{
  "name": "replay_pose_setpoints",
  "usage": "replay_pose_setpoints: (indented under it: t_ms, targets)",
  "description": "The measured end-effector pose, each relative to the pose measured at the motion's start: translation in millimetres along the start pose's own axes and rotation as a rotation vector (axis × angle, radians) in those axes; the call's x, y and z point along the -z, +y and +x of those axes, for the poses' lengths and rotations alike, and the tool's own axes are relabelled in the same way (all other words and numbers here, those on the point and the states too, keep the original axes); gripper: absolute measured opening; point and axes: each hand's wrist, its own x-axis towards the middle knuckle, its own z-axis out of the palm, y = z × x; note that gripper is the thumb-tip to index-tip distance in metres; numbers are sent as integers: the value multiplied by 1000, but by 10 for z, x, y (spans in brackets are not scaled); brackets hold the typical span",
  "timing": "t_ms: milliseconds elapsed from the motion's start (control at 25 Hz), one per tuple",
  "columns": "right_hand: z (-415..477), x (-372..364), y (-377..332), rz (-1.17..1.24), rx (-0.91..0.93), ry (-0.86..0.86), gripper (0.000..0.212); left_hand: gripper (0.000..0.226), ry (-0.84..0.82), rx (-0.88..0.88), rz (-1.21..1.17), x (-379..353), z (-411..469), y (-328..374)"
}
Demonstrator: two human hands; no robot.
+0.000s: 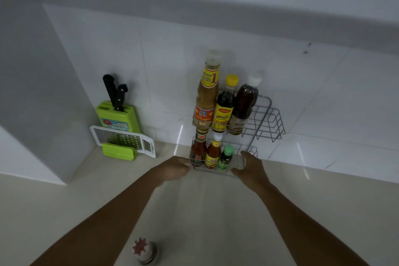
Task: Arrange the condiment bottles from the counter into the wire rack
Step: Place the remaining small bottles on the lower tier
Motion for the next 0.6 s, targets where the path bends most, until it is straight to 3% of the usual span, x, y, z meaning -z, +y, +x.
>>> replay_pose_setpoints:
  t_ms: [160,240,360,480,600]
  targets:
    - [-530,-50,-160,32,148,194,52,44,-15,-26,0,139,-340,-156]
    - [-854,-156,-338,67,279,160,39,41,1,-36,74,178,-543,-325]
    - [-1342,-346,-679,131,397,-182,37,39,-5,-94,252,190,-864,-685]
    - [-1730,-622,-977,38,521,-551,53,42,-53,-55,319,151,-1125,-1164]
    - [-1906,-955,-1098,-119,677,-588,59,47,-76,-95,497,-43,-1406,-1480]
